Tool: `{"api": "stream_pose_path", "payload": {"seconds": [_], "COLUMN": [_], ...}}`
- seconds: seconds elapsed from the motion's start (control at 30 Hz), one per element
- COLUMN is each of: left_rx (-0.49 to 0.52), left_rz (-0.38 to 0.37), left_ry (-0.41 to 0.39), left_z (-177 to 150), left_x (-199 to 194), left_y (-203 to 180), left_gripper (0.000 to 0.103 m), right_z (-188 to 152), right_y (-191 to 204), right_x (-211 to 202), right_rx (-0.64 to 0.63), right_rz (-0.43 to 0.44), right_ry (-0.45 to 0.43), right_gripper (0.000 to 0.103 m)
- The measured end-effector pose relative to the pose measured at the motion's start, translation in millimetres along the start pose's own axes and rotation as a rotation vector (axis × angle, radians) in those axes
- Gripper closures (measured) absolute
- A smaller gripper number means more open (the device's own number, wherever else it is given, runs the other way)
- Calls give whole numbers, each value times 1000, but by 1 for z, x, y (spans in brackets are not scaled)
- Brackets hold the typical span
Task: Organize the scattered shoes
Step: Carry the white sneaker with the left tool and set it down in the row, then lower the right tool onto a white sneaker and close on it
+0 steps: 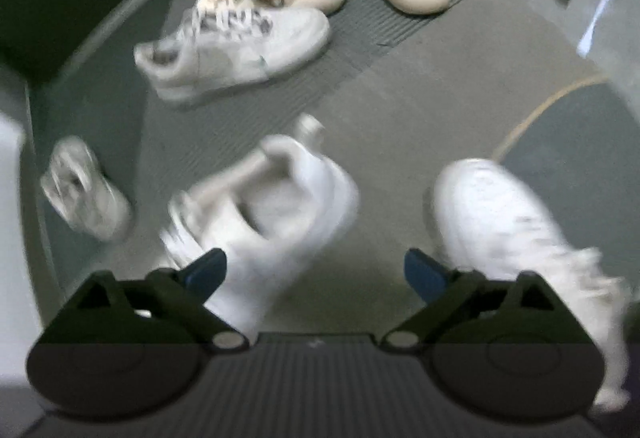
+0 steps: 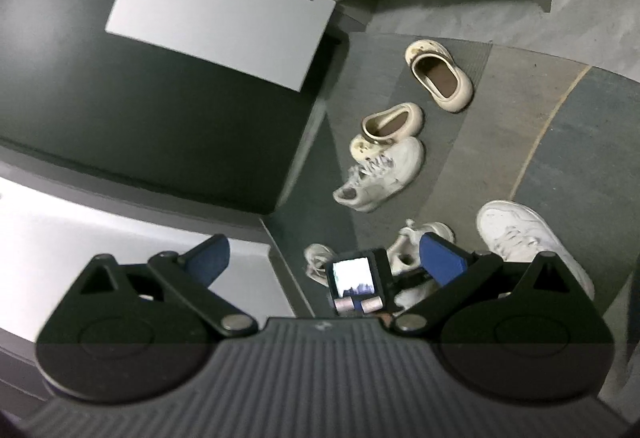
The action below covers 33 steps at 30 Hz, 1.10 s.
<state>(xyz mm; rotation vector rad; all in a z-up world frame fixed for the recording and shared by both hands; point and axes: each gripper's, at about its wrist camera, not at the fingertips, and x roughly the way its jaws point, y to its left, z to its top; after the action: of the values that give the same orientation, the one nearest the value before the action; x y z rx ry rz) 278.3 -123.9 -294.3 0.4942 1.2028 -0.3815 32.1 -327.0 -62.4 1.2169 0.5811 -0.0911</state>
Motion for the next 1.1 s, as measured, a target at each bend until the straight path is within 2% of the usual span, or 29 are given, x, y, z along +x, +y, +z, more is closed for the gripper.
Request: {"api": "stream_pose_path", "payload": {"seconds": [0.1,0.17,0.23,0.3,0.37,0.57,0.7,0.77,0.87,0.9,1.0,1.1], "left_rx": [-72,-89,-95,-95,-115,-201,-251,-317,-355,-366,-379,-425], "left_rz": [-3,-7,-4,2,14,96,125,113,102,96,12,14], "left_ry": [-34,-43,-73,-115,-156,-189,-225,-265,-325,-345,-395,-446], "left_z": [-10,-16,-26,-37,-50,-81,-103,-119,-135,-140,-149,-158], "left_x": [-36,-65,-99,-136,-170,-243,-280,-303,-322,-327,-342,-354], "left_y": [-12,-20,-22,-20,-12,26,50,65,76,78,87,100], "left_gripper": [6,6,6,5,2,2,2,1,1,1,0,0], "right_z": [-5,-8,-8,-10,-10,-11,-22,-30,-41,-45,-57,-69], "right_y": [-1,-4,-1,8,10,6,21,27,34,37,45,53], "right_x": [-3,-4,-6,-12,-14,-14,-10,-5,3,4,9,13], "right_rx": [-8,-8,-28,-108,-129,-111,-229,-281,-363,-401,-516,-630], "right_rz": [-13,-4,1,3,2,-20,-25,-22,-29,-37,-61,-85], "right_ry": [6,48,53,41,37,19,30,63,105,110,125,140], "right_gripper": [0,0,0,0,0,0,0,0,0,0,0,0]}}
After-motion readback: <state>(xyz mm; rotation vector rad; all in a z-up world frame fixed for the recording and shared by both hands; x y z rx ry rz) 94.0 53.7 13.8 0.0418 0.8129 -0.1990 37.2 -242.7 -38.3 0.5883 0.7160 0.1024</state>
